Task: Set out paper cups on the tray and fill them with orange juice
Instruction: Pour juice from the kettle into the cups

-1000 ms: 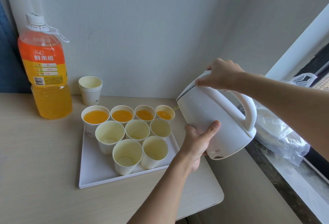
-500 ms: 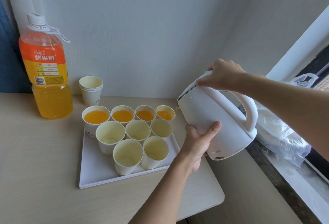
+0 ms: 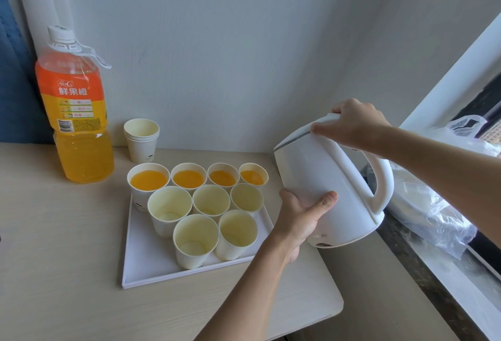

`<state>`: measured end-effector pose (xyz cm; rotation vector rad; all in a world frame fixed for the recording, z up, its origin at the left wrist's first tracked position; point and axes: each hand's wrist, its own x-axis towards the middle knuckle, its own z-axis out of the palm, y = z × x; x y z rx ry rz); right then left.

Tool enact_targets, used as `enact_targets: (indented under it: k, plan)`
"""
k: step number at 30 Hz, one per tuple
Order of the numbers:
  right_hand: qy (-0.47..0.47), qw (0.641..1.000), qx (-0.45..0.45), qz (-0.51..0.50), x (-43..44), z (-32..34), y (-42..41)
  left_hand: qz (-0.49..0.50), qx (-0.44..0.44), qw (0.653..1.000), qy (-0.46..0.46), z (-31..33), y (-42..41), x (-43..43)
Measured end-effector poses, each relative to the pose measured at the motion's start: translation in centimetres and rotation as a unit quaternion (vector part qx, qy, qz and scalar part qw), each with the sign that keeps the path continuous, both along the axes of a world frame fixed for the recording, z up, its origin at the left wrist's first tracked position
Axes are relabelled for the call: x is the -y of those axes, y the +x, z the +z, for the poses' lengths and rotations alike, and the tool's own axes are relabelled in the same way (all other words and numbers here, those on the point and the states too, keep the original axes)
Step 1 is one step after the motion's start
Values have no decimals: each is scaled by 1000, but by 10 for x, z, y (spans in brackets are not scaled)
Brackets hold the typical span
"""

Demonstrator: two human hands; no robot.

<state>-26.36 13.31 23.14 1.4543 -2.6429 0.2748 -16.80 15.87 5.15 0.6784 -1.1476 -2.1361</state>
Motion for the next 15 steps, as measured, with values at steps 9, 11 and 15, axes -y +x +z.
enact_targets:
  k: [9, 11, 15]
  plan:
    - [15, 999, 36, 38, -21, -12, 21, 13, 45, 999, -9, -6, 28, -29]
    - [27, 998, 32, 46, -22, -15, 27, 18, 43, 999, 2, -9, 32, -34]
    - [39, 997, 29, 53, -20, -16, 35, 14, 38, 999, 15, -14, 35, -38]
